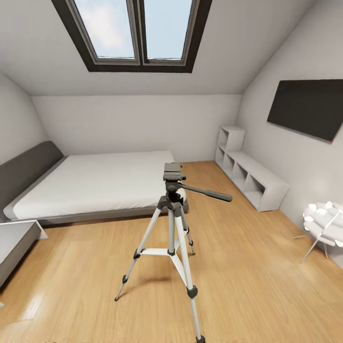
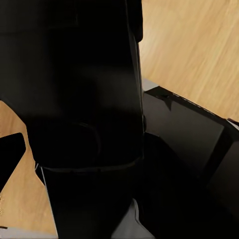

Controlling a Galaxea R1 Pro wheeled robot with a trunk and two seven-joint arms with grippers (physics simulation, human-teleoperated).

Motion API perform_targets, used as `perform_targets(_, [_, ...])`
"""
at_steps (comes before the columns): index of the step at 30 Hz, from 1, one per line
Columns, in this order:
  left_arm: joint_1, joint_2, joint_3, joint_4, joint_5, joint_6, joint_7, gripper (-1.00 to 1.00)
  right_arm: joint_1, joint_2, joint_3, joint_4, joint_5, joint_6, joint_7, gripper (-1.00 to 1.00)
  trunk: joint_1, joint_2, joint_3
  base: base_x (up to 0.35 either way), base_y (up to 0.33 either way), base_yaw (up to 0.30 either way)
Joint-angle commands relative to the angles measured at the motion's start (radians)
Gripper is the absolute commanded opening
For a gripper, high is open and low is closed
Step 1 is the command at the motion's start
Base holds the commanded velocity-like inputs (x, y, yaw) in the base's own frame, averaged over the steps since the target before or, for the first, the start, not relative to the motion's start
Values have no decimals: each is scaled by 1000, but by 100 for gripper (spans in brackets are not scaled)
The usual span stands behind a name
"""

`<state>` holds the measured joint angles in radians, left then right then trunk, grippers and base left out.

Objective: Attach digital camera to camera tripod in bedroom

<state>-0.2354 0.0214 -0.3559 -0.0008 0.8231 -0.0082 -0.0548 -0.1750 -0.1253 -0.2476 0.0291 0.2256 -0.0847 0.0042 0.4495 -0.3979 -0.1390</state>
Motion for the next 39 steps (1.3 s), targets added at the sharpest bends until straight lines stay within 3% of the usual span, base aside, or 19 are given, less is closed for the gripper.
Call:
perform_targets(1, [-1, 0, -8, 1, 8, -1, -5, -100, -1, -1, -9, 3, 9, -6, 0, 100, 0, -2, -4, 0, 0, 0])
perform_targets(39, [-1, 0, -9, 1, 8, -3, -5, -100, -1, -5, -9, 3, 9, -7, 0, 100, 0, -2, -64, 0, 0, 0])
